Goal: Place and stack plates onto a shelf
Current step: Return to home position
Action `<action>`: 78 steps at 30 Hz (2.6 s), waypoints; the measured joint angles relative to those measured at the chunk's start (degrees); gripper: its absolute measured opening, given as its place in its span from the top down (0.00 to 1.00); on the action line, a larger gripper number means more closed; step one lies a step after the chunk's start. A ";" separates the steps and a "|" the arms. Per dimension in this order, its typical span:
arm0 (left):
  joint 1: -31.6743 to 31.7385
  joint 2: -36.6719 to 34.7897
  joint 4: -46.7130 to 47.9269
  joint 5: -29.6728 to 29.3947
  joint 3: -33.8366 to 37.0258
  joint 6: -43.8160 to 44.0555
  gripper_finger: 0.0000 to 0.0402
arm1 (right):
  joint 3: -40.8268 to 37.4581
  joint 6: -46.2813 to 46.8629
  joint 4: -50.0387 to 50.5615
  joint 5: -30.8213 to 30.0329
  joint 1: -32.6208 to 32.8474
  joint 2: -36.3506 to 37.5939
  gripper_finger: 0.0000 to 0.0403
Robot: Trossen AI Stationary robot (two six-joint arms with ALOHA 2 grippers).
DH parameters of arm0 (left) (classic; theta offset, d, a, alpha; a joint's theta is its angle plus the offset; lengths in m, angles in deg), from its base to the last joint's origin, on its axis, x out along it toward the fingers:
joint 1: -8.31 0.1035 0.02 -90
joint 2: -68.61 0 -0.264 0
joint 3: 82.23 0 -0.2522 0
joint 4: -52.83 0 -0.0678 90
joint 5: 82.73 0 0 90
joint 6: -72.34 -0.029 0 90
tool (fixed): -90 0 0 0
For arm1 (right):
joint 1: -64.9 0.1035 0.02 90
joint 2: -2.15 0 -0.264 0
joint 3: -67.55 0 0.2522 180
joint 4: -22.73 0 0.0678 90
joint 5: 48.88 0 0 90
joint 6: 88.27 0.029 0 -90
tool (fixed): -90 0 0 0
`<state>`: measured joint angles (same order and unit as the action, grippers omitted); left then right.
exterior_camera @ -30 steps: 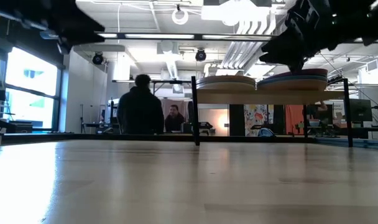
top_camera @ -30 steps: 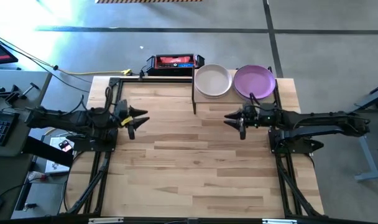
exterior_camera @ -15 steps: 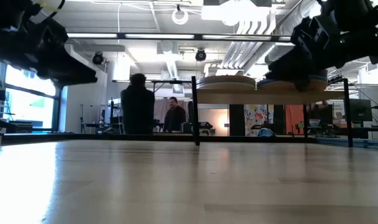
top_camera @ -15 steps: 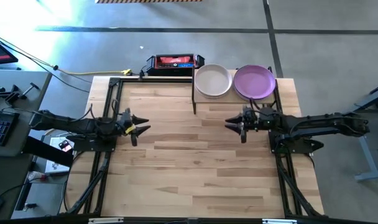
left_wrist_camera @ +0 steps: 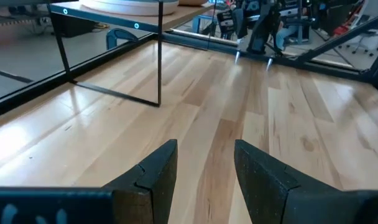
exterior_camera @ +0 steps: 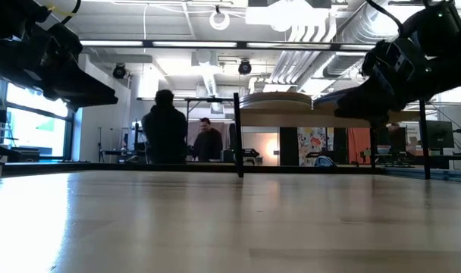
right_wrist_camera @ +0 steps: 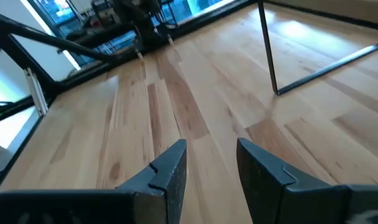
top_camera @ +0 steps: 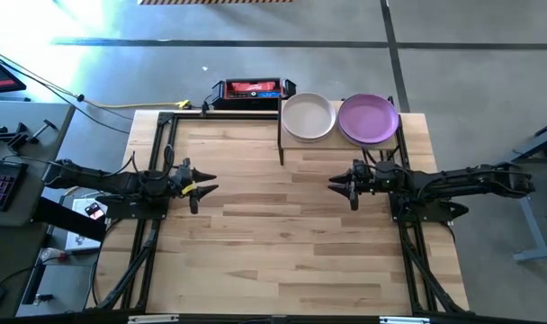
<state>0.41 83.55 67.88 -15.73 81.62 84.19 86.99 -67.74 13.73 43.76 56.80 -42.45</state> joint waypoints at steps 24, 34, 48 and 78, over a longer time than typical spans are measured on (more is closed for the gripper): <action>0.00 0.33 0.06 -0.36 0.00 -13.85 0.63 | -5.12 17.04 6.95 -5.64 -0.11 -0.02 0.69; 0.00 0.33 0.06 -0.32 0.00 -13.61 0.63 | -5.16 2.29 8.06 -7.39 -0.15 -0.02 0.69; 0.00 -6.11 -0.21 -0.22 0.00 -13.56 0.63 | -5.19 3.56 8.82 -7.39 -0.15 0.88 0.69; 0.00 -14.73 -5.05 -0.15 1.75 -13.52 0.63 | -5.21 3.45 16.82 -7.41 -0.16 41.99 0.69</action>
<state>0.41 68.82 62.83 -15.89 83.37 70.67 81.78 -64.29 30.56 36.35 56.64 -0.46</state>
